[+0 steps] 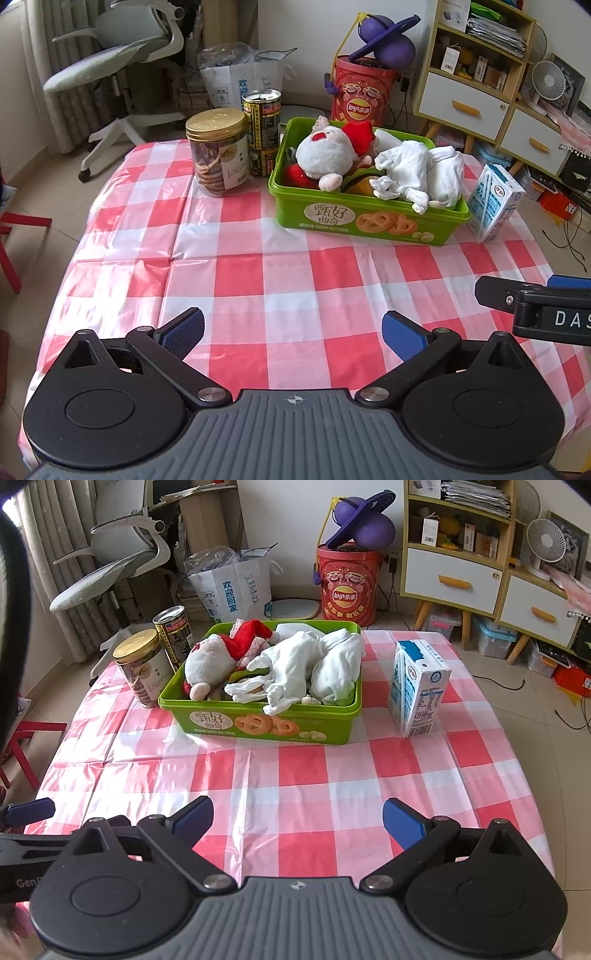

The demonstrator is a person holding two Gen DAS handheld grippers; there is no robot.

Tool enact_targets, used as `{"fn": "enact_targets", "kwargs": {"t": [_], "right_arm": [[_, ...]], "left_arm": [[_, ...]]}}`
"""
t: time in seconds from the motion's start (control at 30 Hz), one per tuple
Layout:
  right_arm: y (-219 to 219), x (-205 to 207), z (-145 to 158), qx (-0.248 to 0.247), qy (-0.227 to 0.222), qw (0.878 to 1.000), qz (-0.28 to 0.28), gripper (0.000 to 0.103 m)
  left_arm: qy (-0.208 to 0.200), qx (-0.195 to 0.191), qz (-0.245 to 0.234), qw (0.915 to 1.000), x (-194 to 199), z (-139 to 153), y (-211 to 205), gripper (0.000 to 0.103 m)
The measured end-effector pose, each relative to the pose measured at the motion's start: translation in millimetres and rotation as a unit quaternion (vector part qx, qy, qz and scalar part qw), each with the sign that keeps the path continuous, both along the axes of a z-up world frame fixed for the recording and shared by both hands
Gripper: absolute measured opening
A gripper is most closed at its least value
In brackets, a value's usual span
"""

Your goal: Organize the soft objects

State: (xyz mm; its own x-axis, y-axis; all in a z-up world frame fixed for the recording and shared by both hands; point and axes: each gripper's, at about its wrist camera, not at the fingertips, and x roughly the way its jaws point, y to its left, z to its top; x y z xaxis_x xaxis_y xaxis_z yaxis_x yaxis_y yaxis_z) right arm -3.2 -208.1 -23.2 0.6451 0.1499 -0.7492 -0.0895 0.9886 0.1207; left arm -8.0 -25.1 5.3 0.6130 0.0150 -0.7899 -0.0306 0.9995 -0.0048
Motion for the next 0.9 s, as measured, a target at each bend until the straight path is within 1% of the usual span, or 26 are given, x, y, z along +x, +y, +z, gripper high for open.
{"fn": "enact_targets", "kwargs": {"t": [0.9], "right_arm": [[0.5,0.4,-2.4,0.001,0.004,1.000,0.002,0.084]], "left_arm": [[0.003,-0.001,-0.001,1.0000,-0.1,-1.2,1.8,0.098]]}}
